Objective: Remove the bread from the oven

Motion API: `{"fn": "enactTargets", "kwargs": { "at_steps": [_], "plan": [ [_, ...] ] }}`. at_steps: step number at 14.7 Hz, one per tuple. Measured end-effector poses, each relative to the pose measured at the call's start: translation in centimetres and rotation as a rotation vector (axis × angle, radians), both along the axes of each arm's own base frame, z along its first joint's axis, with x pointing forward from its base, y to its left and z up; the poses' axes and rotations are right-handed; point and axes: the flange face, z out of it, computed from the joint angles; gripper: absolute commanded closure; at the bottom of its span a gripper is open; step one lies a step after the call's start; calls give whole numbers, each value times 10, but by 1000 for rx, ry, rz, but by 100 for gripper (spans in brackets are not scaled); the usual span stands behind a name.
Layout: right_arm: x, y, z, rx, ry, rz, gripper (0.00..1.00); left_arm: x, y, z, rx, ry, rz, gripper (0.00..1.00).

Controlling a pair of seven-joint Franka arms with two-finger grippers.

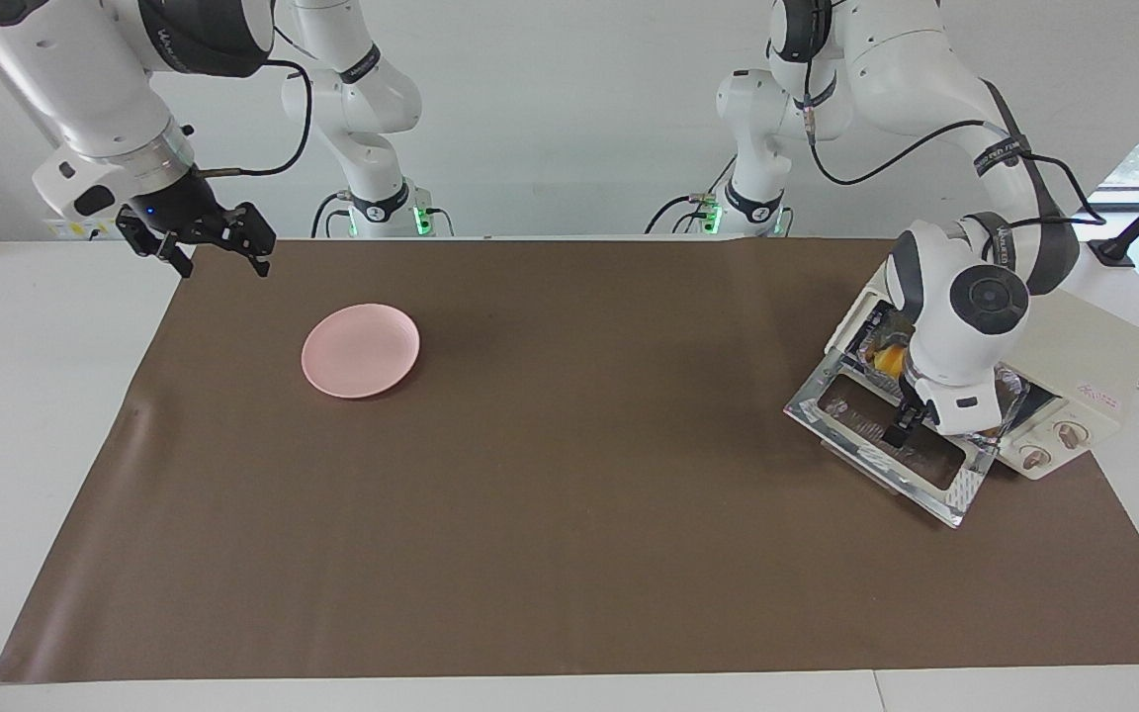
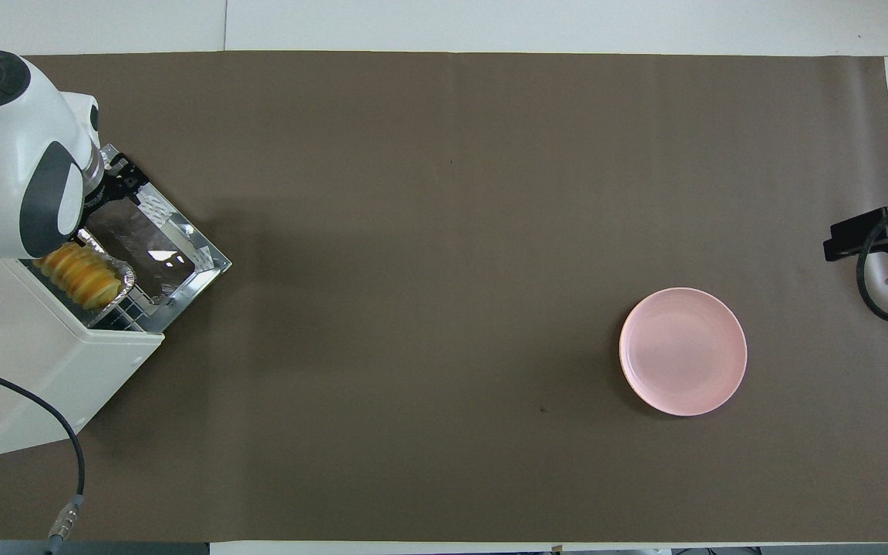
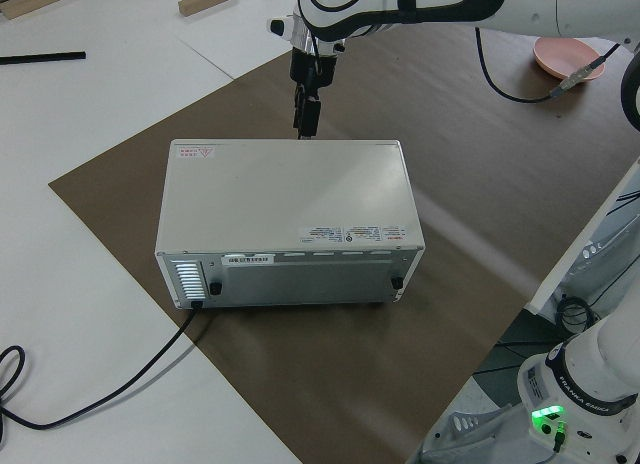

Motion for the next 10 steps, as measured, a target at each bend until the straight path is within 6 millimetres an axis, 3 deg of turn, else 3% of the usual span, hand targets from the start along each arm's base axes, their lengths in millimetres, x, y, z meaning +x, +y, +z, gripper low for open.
{"fn": "enactTargets", "kwargs": {
  "at_steps": [6, 9, 10],
  "plan": [
    [0, 0, 0, 0, 0, 0, 0, -9, -2, -22, -2, 8, 9, 3],
    [0, 0, 0, 0, 0, 0, 0, -10, -3, -25, -4, -2, 7, 38],
    [0, 0, 0, 0, 0, 0, 0, -11, -3, -25, -5, -4, 7, 69]
  ]
}}
